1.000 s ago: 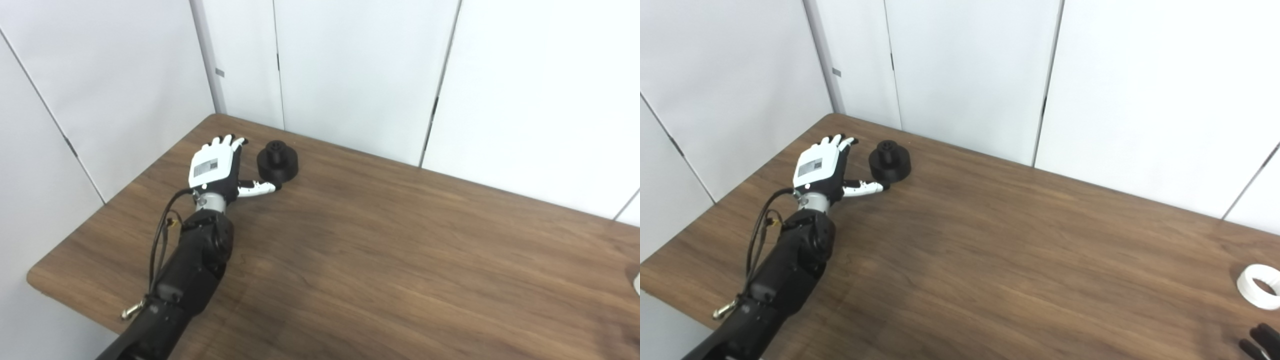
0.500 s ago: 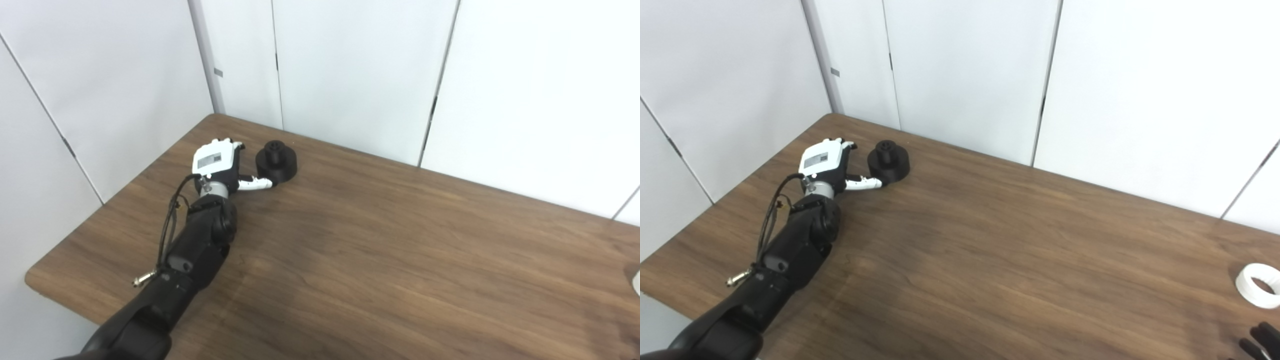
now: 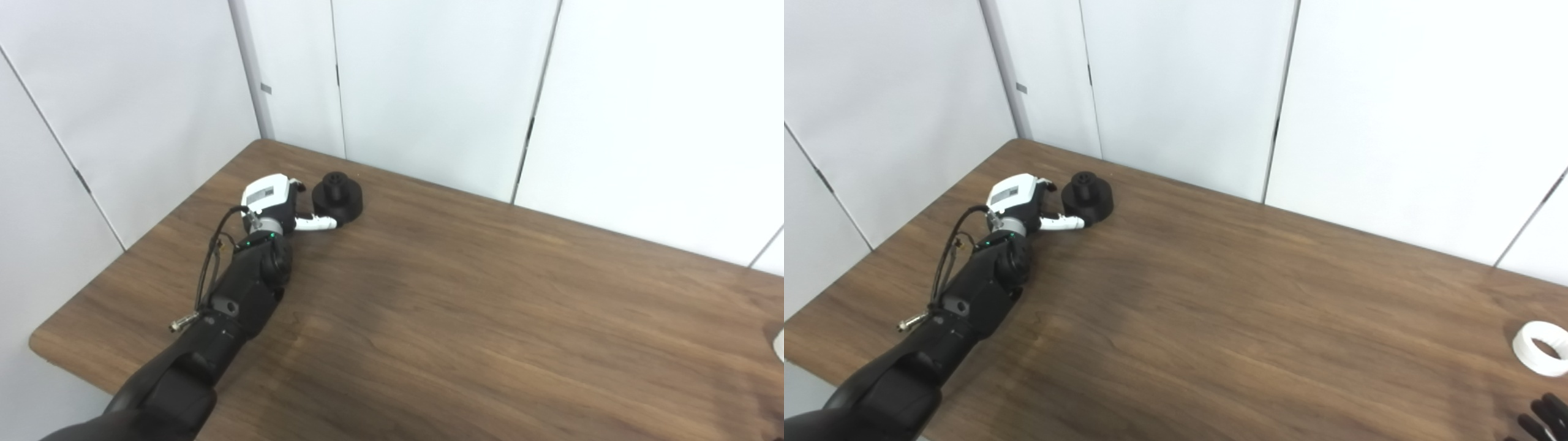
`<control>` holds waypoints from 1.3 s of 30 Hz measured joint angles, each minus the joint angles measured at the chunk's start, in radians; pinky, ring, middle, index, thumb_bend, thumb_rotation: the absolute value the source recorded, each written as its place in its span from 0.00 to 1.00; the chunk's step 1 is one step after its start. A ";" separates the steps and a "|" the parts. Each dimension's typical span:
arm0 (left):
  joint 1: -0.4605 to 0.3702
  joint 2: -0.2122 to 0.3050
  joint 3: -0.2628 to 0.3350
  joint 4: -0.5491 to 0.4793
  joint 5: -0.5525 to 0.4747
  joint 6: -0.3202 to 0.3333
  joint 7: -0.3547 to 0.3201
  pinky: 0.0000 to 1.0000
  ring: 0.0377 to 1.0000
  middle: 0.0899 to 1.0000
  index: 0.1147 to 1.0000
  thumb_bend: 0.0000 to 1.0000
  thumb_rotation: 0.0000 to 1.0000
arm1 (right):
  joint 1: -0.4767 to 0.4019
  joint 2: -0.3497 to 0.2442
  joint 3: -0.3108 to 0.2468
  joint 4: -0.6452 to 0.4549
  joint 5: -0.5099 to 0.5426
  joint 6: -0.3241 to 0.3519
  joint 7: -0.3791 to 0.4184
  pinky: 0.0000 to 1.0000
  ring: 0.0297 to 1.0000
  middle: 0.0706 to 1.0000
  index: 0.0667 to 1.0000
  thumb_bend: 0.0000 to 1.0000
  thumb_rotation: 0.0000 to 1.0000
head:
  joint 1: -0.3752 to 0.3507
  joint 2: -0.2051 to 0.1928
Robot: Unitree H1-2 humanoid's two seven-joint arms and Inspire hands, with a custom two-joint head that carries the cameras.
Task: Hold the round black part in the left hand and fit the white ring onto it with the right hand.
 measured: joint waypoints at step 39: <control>-0.123 -0.027 -0.056 0.175 -0.103 -0.075 0.077 1.00 0.99 0.93 0.82 1.00 0.51 | 0.003 0.003 0.011 -0.017 -0.019 0.002 -0.008 0.77 0.87 0.86 0.84 0.88 0.91 | -0.014 0.008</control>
